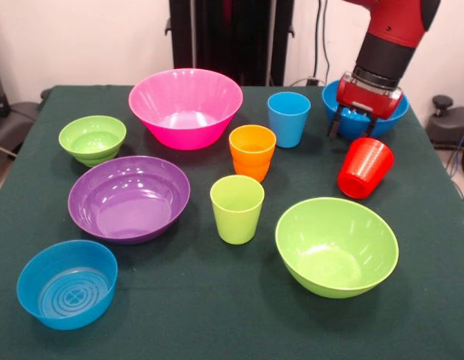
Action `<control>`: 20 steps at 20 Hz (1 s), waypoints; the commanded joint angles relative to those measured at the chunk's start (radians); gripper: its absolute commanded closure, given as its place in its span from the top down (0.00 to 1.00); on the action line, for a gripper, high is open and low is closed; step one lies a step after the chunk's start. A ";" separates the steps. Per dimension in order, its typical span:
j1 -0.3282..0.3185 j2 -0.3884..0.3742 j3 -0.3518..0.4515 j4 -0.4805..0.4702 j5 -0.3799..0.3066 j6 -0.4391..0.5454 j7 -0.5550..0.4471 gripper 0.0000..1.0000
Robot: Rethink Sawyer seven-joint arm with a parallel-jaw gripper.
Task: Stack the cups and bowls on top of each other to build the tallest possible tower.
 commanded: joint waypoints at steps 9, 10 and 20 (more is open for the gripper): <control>0.018 0.088 -0.003 -0.149 0.003 -0.133 0.087 1.00; 0.008 0.075 -0.002 -0.153 -0.004 -0.107 0.076 1.00; -0.087 -0.035 0.029 -0.248 -0.051 0.312 -0.022 1.00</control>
